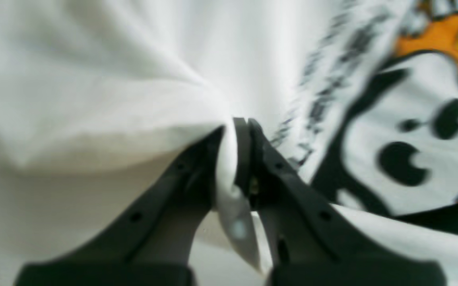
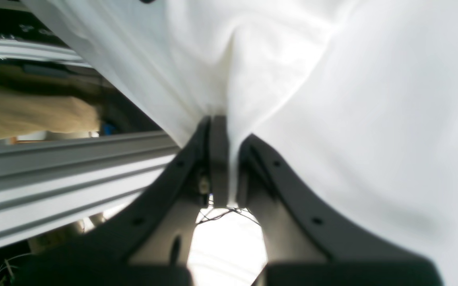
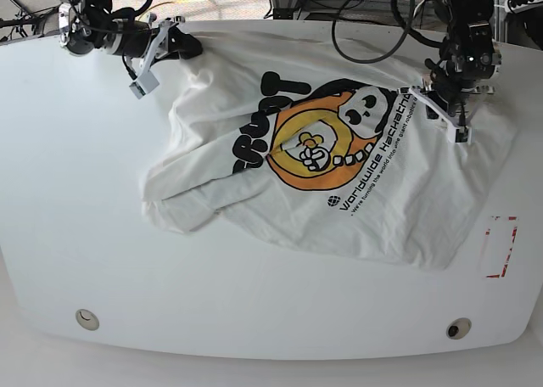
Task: Fold the T-shirt properly
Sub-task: 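Drag the held shirt with both grippers to flatten it on the table, then release and regrasp the shirt edge with both grippers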
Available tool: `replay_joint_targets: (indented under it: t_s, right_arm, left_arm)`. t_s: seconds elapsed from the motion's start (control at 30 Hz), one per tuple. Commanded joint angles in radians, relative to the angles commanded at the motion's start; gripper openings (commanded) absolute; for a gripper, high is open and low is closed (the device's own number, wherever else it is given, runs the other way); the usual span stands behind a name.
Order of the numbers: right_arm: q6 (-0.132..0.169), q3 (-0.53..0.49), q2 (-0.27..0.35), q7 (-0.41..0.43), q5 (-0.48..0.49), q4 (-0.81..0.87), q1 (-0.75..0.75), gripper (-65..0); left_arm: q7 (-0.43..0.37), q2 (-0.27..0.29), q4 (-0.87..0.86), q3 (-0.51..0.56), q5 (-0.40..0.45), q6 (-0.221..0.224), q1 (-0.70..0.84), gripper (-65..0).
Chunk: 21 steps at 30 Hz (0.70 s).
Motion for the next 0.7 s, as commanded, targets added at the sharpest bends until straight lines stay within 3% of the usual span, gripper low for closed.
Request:
replay_joint_targets:
  t_s: [0.23, 0.33, 0.5, 0.57, 0.63, 0.7]
  right_arm:
    - [0.002, 0.181, 0.032, -0.046, 0.000, -0.003, -0.005, -65.0]
    - [0.002, 0.206, 0.034, -0.048, 0.000, -0.005, -0.002, -65.0]
    - [0.002, 0.203, 0.032, -0.048, -0.005, -0.005, 0.011, -65.0]
    - [0.002, 0.201, 0.028, -0.048, -0.005, -0.005, 0.011, -65.0]
    - [0.002, 0.201, 0.025, -0.048, -0.005, -0.005, 0.011, -65.0]
    - [0.002, 0.201, 0.025, -0.048, -0.005, -0.005, 0.011, -65.0]
  left_arm:
    - [0.006, 0.000, 0.000, 0.203, 0.000, 0.000, 0.023, -62.8]
    - [0.057, 0.000, 0.006, 0.249, -0.003, 0.000, 0.025, -46.3]
    - [0.066, 0.000, 0.087, 0.262, -0.003, -0.015, 0.028, -11.4]
    - [0.066, -0.002, 0.104, 0.256, -0.005, -0.074, 0.031, -5.1]
    - [0.066, -0.008, 0.115, 0.245, -0.005, -0.163, 0.034, -6.4]
    - [0.063, -0.034, 0.118, 0.178, -0.008, -0.285, 0.057, -11.1]
